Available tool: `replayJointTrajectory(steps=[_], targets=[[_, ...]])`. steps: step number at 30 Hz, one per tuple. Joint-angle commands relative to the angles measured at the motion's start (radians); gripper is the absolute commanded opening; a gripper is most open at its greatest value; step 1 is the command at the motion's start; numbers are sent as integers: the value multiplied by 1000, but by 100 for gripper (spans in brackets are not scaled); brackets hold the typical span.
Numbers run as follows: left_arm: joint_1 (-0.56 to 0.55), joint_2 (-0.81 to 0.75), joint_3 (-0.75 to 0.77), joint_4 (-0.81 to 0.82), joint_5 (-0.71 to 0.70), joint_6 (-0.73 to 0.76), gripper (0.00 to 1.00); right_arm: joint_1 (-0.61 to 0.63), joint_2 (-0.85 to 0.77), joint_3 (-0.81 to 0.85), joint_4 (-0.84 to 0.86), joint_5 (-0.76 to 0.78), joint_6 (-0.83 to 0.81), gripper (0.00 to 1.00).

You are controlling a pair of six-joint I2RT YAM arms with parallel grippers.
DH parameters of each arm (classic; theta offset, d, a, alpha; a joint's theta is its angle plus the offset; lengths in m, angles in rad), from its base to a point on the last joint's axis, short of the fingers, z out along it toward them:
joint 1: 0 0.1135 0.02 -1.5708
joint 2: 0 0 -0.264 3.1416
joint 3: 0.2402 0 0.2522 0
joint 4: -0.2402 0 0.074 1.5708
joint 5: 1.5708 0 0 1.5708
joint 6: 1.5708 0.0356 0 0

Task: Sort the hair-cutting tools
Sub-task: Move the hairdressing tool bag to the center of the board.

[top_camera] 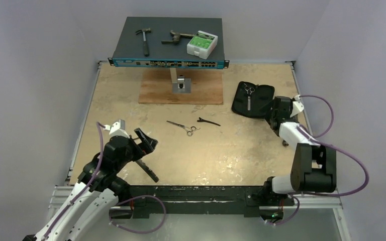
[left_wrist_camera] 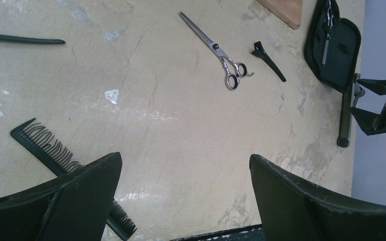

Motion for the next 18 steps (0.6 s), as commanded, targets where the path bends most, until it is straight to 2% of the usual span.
replayJointTrajectory(steps=[1, 12, 18], targets=[[-3, -6, -23, 20, 37, -31, 100, -8, 63, 62, 94, -31, -13, 79], [-4, -7, -38, 29, 37, -35, 98, -41, 221, 106, 131, -73, -31, 60], [-3, 16, -43, 45, 43, -37, 96, -43, 246, 107, 153, -125, -28, 41]])
